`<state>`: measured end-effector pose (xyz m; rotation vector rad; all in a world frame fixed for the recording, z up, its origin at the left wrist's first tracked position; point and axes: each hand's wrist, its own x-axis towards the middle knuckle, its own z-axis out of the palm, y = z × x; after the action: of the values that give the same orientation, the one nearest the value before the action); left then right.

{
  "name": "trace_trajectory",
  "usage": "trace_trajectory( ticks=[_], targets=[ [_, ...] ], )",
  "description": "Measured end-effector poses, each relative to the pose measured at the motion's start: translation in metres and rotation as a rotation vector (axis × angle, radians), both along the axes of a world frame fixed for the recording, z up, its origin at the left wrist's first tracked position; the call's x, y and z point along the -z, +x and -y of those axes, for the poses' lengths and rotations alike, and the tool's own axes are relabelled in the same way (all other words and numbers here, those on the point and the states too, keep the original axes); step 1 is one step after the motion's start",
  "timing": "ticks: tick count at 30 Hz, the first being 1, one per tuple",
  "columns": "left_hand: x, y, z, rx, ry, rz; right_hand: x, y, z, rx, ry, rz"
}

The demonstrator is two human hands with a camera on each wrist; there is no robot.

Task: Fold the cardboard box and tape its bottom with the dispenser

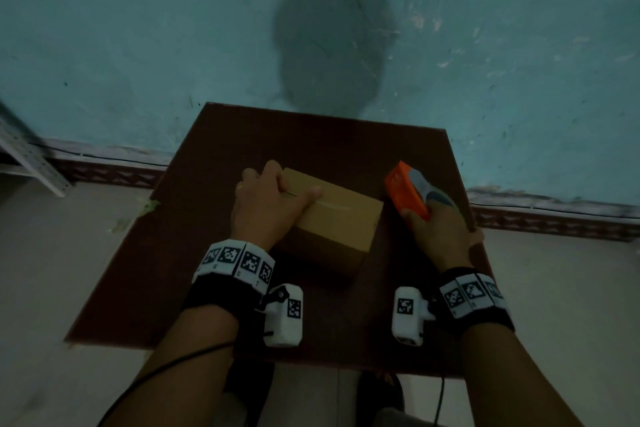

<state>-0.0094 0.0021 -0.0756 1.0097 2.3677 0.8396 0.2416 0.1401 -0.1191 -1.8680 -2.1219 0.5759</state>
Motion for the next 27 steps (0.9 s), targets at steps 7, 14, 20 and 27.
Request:
trace_trajectory(
  ticks=[7,14,20,27],
  targets=[
    [-0.002,0.002,0.004,0.0,0.122,0.066,-0.071,-0.012,0.012,-0.125,0.044,-0.788],
    [-0.006,0.004,0.008,-0.01,0.144,0.11,-0.108,-0.034,0.032,-0.305,-0.114,-1.154],
    [-0.006,-0.001,0.01,-0.011,0.188,0.21,-0.093,-0.055,0.044,-0.412,-0.212,-1.086],
    [-0.005,-0.016,0.013,0.103,0.159,0.288,-0.087,-0.068,0.047,-0.428,-0.115,-0.943]
  ],
)
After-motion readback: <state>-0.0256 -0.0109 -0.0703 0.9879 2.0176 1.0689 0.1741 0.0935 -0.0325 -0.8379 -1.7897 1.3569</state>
